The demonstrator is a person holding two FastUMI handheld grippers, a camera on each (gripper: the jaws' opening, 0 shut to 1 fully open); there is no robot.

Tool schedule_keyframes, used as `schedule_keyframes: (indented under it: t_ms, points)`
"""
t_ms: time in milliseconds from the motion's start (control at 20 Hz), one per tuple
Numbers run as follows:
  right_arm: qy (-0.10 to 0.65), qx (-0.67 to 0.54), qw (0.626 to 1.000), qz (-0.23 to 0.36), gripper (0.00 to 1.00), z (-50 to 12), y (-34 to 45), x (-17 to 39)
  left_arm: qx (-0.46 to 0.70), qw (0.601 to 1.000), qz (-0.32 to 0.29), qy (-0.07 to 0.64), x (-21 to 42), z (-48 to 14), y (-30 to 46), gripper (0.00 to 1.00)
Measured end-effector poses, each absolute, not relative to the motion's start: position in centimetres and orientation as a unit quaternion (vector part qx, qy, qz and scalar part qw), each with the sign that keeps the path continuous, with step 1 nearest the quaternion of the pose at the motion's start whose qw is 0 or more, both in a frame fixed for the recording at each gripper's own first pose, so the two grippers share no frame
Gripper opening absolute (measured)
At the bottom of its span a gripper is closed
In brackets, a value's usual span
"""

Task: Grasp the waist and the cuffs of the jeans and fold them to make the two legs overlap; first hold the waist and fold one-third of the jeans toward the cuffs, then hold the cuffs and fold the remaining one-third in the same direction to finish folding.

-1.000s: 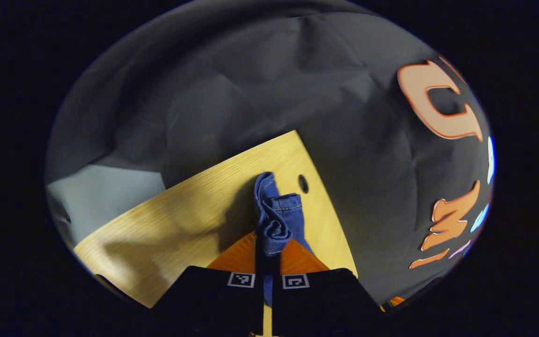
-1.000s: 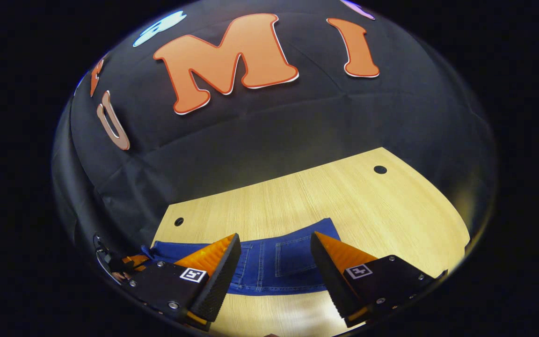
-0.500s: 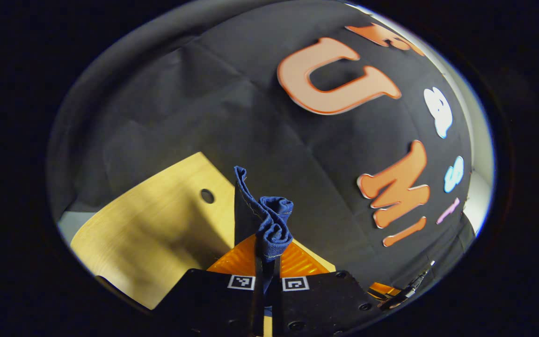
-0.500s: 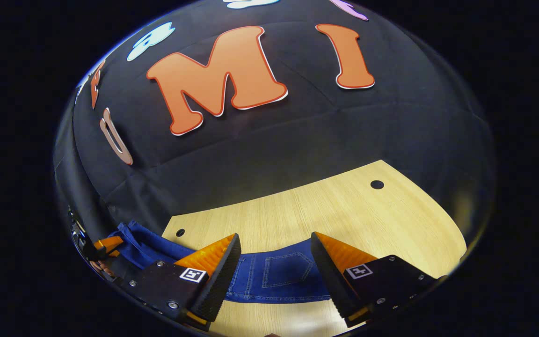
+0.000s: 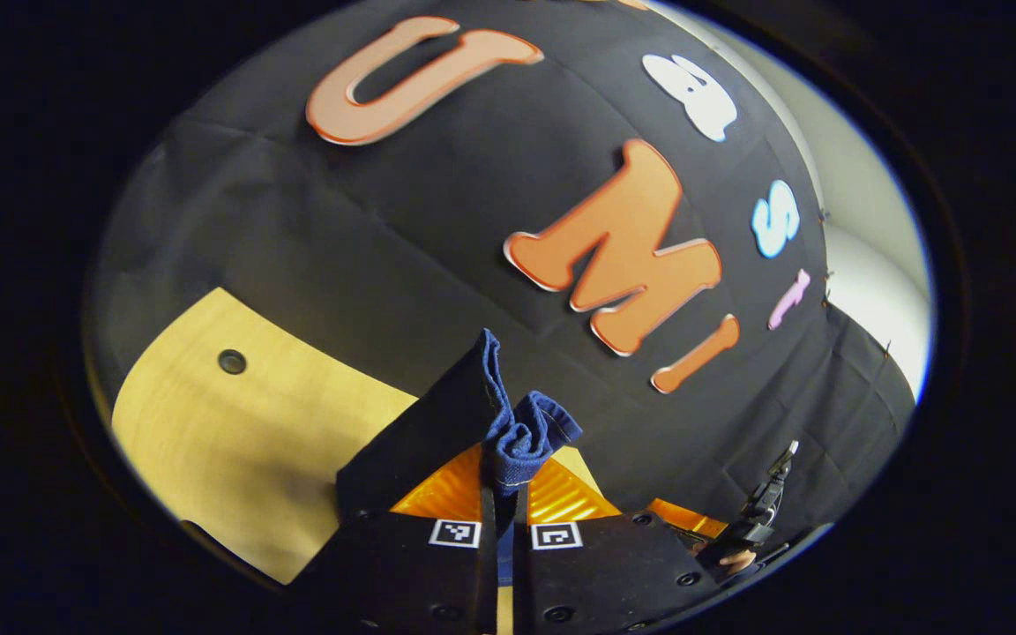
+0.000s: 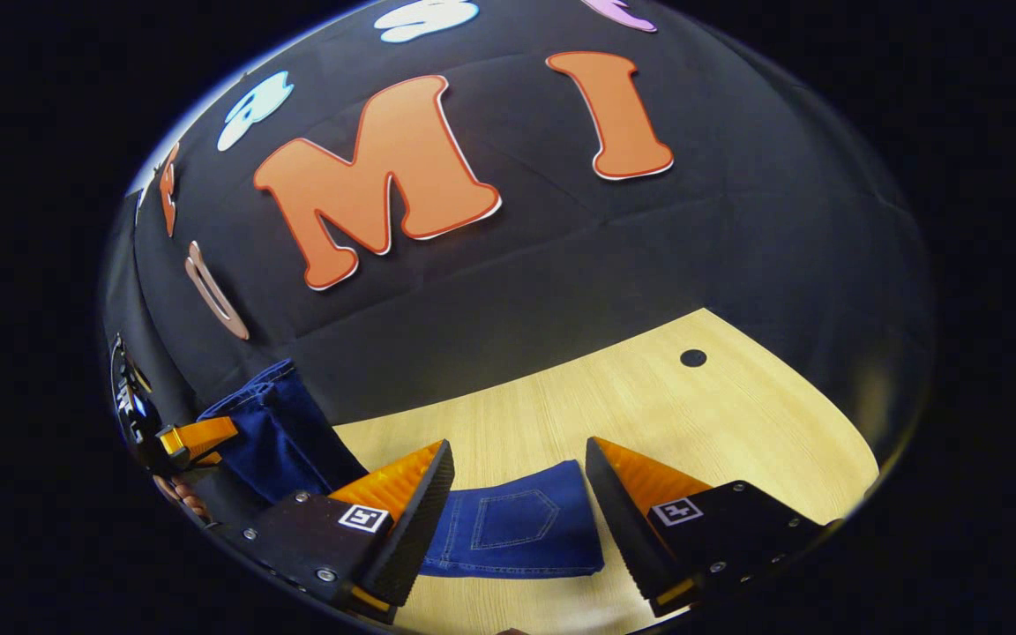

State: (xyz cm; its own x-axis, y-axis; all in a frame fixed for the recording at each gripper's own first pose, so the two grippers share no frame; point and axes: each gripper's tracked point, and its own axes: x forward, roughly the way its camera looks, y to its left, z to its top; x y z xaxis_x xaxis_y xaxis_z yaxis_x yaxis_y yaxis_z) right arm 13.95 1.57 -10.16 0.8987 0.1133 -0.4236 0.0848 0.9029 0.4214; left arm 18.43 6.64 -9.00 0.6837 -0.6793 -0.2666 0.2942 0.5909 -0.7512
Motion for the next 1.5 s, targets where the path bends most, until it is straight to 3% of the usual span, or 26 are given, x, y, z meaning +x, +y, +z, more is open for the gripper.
schedule_keyframes:
  t_ms: [300, 700, 900, 1050, 1100, 1250, 1450, 1500]
  points:
    - [0.225, 0.236, 0.945, -0.005, 0.93, -11.1, -1.9, 13.3, -0.269, 0.848, -0.329, 0.317, 16.6, -9.2, -3.7, 0.07]
    - [0.231, 0.248, 0.941, -0.006, 0.93, -12.5, -5.4, 12.9, -0.129, 0.842, -0.353, 0.386, 12.4, -14.8, -15.3, 0.09]
    - [0.232, 0.250, 0.940, -0.009, 0.93, -13.1, -6.9, 13.3, -0.101, 0.814, -0.392, 0.416, 7.6, -17.0, -17.8, 0.22]
    - [0.236, 0.252, 0.938, -0.010, 0.93, -13.6, -7.5, 13.6, -0.134, 0.793, -0.420, 0.421, 5.1, -15.7, -18.5, 0.72]
    - [0.236, 0.252, 0.938, -0.008, 0.93, -13.7, -7.6, 13.6, -0.136, 0.800, -0.416, 0.410, 5.4, -15.2, -18.4, 0.82]
    - [0.230, 0.252, 0.940, 0.000, 0.93, -13.3, -7.1, 14.0, -0.134, 0.832, -0.391, 0.371, 7.3, -13.7, -16.3, 0.82]
    - [0.200, 0.213, 0.956, 0.012, 0.93, -11.4, -5.9, 14.8, -0.113, 0.891, -0.327, 0.295, 11.2, -10.8, -11.9, 0.93]
    - [0.184, 0.198, 0.963, 0.013, 0.93, -10.4, -5.7, 15.1, -0.104, 0.904, -0.310, 0.275, 12.0, -10.2, -10.5, 0.87]
